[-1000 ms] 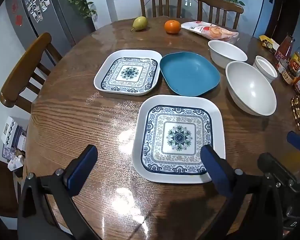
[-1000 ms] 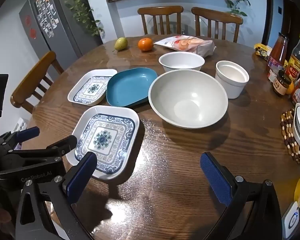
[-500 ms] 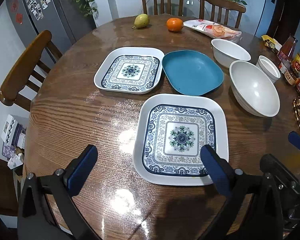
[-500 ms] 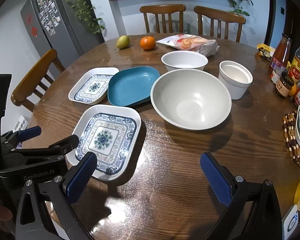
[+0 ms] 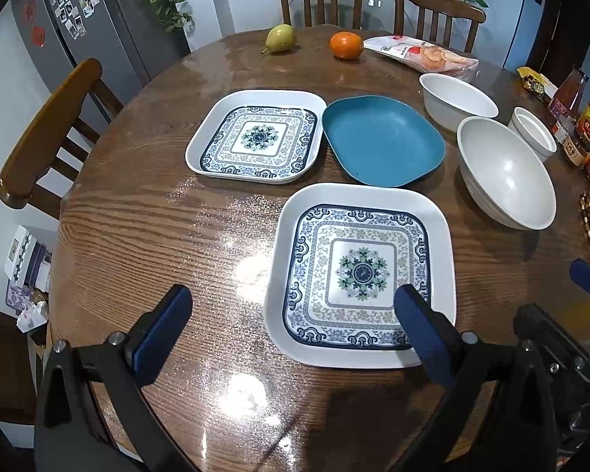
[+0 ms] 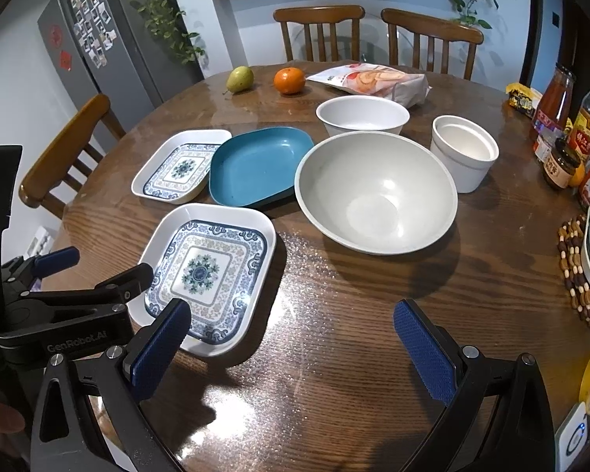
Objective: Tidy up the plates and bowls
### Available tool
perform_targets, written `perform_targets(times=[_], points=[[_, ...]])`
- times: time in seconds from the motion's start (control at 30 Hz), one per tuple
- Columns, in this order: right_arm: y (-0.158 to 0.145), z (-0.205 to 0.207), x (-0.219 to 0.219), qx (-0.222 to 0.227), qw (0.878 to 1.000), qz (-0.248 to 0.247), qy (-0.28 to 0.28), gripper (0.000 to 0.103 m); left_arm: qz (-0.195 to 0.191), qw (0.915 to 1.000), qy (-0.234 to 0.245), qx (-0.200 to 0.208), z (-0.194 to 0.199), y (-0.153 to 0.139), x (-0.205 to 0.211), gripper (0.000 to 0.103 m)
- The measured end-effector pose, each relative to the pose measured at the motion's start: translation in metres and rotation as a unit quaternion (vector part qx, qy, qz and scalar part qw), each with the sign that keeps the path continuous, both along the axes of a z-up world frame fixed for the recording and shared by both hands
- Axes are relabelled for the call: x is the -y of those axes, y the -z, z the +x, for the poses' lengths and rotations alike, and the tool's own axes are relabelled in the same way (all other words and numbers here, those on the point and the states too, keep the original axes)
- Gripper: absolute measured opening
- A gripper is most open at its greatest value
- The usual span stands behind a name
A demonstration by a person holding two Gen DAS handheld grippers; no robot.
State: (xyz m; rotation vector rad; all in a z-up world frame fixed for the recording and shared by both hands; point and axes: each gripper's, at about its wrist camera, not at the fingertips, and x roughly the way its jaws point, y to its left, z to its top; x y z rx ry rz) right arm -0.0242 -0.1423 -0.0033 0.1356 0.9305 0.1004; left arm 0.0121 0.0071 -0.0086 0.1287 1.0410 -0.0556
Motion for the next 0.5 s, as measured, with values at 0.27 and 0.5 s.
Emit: perform_targets(times=[0.27,0.5], points=[[0.0044,0.0029,-0.0022,-0.006,1.0,0.001,-0.001,0.103,0.002,1.0,0.001,-0.003,0.0026,0.0024,-0.0004,0.102],[0.0053,0.0065,-0.0042,-0.013,1.0,0.003,-0.003,0.103,0.001,1.0,0.001,-0.009,0.0047,0.0047,-0.0028,0.102]])
